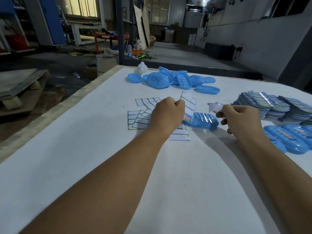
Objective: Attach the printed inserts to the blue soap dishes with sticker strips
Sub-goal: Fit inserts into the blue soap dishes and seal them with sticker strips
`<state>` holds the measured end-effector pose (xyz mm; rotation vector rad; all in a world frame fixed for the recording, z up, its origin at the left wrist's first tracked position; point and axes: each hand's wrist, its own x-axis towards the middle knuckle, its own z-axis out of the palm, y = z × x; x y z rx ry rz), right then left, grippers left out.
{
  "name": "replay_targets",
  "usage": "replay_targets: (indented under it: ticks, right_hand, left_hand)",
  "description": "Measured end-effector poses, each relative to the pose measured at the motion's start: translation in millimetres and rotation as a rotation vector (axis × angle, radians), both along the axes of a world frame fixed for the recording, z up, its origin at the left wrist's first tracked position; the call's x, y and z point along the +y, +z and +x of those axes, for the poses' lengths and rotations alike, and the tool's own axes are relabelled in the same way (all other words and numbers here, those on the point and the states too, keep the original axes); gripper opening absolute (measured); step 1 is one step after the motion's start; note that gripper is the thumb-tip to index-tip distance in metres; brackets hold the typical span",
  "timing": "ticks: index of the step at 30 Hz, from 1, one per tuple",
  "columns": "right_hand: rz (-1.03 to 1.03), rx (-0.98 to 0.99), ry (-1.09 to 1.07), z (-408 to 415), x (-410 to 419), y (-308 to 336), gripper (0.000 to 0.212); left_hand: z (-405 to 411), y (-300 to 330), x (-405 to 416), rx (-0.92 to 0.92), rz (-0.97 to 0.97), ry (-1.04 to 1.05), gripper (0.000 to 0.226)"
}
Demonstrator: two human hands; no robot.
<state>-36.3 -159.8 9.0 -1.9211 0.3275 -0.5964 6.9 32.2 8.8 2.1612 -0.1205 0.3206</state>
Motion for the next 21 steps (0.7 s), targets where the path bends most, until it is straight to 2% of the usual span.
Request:
replay_targets:
  ticks: [5,9,13,15,17,18,21]
  right_hand:
    - [-0.006,-0.002,0.001,-5.3,2.1,0.9,0.026]
    - [-0.028,-0.004,0.014,-7.1,4.3,1.9,0.028]
    - [-0.042,-0.013,0.014,-6.6,3.9,0.9,0.031]
    - [-0.073,-0.01,0.005,-6.3,4.3,0.5,0.031]
    - [-0.121,-0.006,-0.011,-6.2,5.1,0.9,0.03]
    - [-0.138,-0.008,-0.018,-6.3,5.8,1.2,0.029]
    - [-0.197,-0.023,-0.026,-7.6,8.8,2.5,0.027]
  left_hand:
    - [5.3,-6.0,8.7,-0.038,0.367,0.104,0.033]
    - [10.9,-5.7,18.4,-0.08,0.59,0.185,0.028]
    - [13.7,-5.3,26.0,0.019,0.732,0.179,0.027]
    - [13.5,-2.3,26.0,0.002,0.768,0.202,0.031]
    - [10.3,1.6,22.6,-0.062,0.711,0.219,0.031]
    - [8.0,2.8,19.4,-0.097,0.614,0.206,0.028]
    - [-2.6,3.8,1.6,-0.061,0.057,-0.008,0.018]
